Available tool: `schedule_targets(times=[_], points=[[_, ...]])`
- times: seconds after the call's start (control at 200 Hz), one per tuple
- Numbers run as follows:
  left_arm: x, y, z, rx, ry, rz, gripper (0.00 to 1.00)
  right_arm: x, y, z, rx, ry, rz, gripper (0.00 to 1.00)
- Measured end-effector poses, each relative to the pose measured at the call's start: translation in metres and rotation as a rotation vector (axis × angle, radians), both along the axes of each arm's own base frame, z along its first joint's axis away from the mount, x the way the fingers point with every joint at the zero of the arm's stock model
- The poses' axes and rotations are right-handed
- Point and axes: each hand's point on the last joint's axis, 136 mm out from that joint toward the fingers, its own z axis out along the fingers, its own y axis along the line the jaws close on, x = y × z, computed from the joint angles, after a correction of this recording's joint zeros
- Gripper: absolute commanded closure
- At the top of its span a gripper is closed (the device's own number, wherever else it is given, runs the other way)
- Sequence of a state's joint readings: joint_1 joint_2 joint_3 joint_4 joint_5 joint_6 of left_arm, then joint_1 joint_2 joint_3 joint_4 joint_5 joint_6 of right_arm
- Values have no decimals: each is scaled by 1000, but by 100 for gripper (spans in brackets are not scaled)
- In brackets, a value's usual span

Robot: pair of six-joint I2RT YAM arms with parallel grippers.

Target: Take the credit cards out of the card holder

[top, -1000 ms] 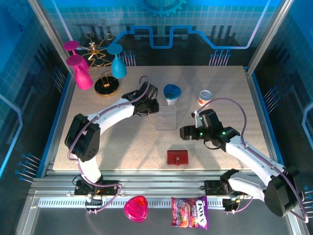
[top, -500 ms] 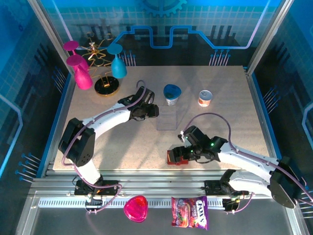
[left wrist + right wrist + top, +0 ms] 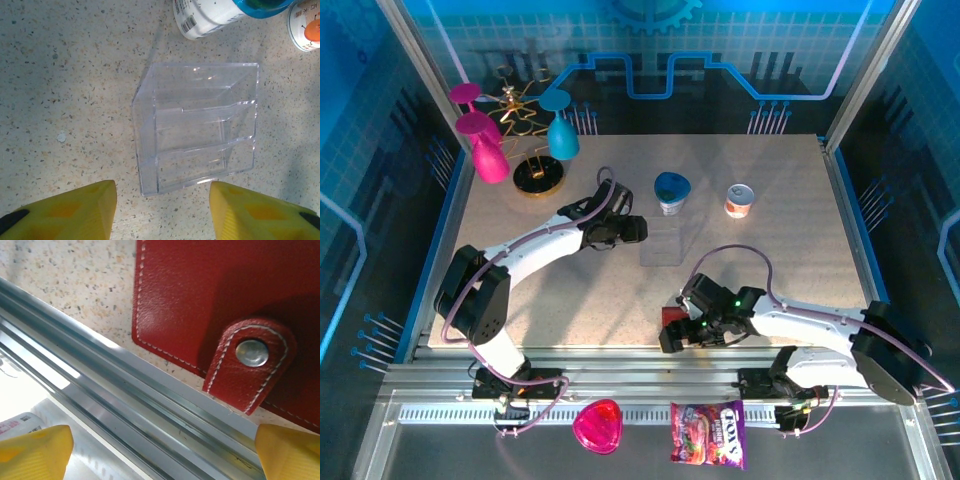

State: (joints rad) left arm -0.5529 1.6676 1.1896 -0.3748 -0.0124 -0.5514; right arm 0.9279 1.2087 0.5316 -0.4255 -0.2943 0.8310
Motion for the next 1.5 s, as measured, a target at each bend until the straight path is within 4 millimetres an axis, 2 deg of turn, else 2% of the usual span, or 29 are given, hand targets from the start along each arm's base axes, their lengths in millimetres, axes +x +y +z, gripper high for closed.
schedule_targets(times=[0.095,0.46,0.67,0.996,1.156,1.321,1.501], points=[[-1,0,-1,-1,3,-1,47,4,-2,-3,-14,5,-16,4],[-1,0,2,-3,-4,-2,47,48,-6,5,-13,-46,-115,6],[-5,3,2,-1,-2,-1,47,53,-2,-6,-36,-12,-113,13],[-12,8,-1,6,7,2,46,59,2,-12,-128,44,-164,26],[-18,12,-3,9,11,2,46,65,12,-12,-154,39,-170,30],[-26,19,2,15,-1,10,46,87,41,2,-93,-42,-159,37],[-34,24,4,6,-5,17,46,98,43,7,-94,-88,-175,40]])
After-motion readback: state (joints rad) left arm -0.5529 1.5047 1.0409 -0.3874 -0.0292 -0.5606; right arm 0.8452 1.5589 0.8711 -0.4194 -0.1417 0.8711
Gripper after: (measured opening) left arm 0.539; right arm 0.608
